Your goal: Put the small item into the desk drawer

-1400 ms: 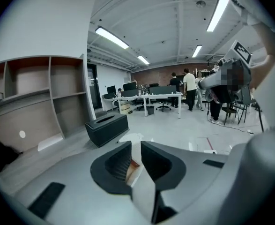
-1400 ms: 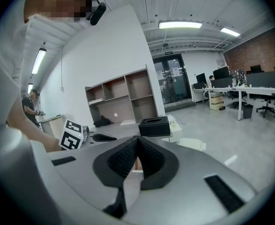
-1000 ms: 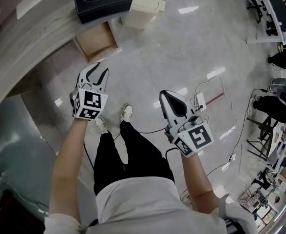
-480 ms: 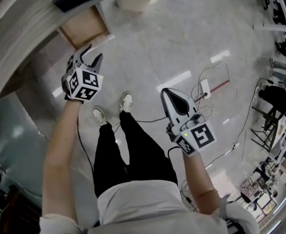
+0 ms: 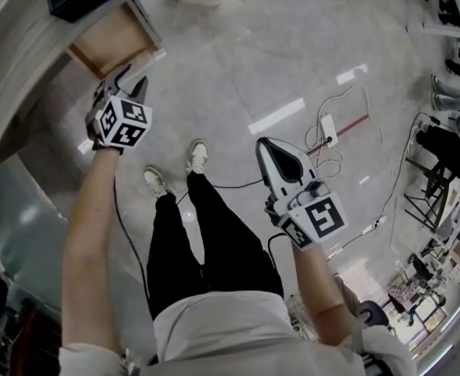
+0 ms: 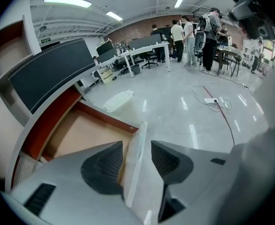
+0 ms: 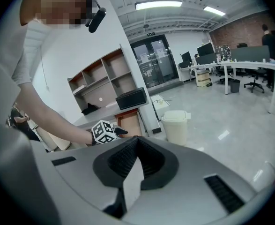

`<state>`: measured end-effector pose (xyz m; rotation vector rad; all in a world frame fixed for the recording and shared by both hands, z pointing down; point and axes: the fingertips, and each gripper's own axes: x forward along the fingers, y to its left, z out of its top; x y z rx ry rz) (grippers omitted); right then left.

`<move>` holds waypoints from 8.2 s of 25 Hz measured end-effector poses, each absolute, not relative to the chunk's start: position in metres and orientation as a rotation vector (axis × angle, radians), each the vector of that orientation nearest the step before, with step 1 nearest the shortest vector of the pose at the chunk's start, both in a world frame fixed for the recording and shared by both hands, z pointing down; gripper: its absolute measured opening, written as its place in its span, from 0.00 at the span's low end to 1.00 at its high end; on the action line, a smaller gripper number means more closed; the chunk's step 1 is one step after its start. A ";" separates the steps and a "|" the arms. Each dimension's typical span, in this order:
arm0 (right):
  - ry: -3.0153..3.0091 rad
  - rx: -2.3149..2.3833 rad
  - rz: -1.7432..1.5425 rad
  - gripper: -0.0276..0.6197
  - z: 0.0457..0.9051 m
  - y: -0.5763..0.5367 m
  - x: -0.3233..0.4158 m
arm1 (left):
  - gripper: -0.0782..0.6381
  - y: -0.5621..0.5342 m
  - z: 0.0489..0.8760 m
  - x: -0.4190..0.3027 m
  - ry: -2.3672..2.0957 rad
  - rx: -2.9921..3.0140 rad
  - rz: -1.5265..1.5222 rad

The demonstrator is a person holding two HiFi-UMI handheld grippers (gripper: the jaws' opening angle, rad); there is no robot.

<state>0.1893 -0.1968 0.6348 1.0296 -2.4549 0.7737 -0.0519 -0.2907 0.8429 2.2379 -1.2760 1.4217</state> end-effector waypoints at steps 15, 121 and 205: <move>-2.441 1.002 0.788 0.08 0.645 -0.212 0.191 | 0.25 -0.297 0.857 -0.051 -1.313 2.171 1.474; -2.877 1.139 0.125 0.08 0.295 -0.123 0.059 | 0.13 -0.077 0.305 -0.226 -1.912 2.276 -0.100; -2.816 1.152 0.195 0.08 0.315 -0.093 0.101 | 0.13 0.012 0.286 -0.186 -2.006 2.267 -0.158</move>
